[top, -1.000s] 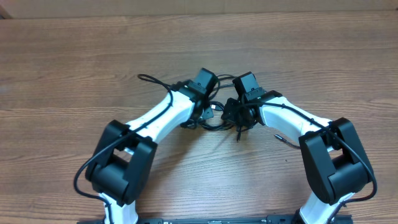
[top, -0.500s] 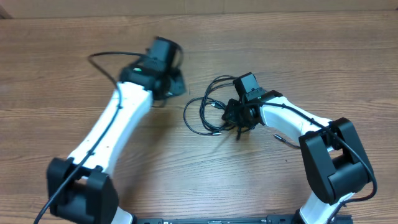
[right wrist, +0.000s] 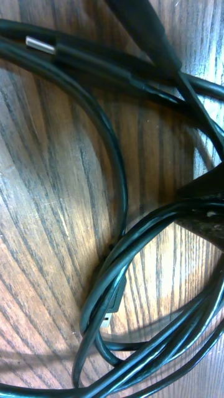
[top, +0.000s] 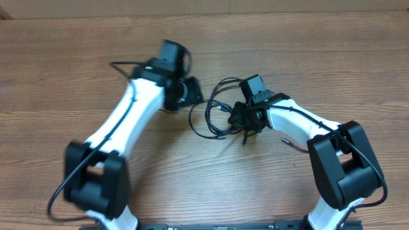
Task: Untangle cables
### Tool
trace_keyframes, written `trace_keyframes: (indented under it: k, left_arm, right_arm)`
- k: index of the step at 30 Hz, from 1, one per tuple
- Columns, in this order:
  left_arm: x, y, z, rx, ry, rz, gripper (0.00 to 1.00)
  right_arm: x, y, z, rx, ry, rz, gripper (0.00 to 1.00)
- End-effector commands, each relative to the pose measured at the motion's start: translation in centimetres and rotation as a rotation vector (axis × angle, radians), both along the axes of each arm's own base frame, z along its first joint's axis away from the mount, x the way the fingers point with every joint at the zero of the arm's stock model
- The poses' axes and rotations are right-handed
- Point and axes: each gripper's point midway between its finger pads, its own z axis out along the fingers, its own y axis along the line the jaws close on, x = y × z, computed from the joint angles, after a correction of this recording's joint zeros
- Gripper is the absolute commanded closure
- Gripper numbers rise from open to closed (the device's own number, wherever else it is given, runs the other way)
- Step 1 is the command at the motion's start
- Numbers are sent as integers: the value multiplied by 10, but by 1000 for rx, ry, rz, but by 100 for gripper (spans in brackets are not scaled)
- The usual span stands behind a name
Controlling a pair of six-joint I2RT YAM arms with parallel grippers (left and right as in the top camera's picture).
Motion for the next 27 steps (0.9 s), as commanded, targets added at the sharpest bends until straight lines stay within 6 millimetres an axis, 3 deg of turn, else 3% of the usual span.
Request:
trace_keyframes:
  k: [1, 8, 13, 15, 18, 24, 27]
  left_arm:
    - [-14, -20, -32, -12, 131, 40, 41]
    - [-24, -38, -88, 32, 237, 49, 42]
    - [-23, -46, -112, 39, 247, 33, 43]
    - [-22, -47, -116, 41, 247, 33, 46]
    - [-21, -44, -118, 61, 239, 37, 71]
    - [-25, -41, -117, 70, 253, 31, 75]
    - [-28, -39, -115, 76, 262, 29, 84]
  right_arm:
    - [-3, -5, -5, -21, 7, -6, 96]
    - [-3, -5, -5, -20, 7, -6, 96]
    - [-3, -5, -5, -21, 7, -6, 96]
    - [-3, -5, -5, -21, 8, -6, 96]
    - [-3, -5, -5, -21, 7, -6, 96]
    - [-3, -5, -5, -21, 7, -6, 96]
    - [-3, -5, -5, -22, 10, -6, 96]
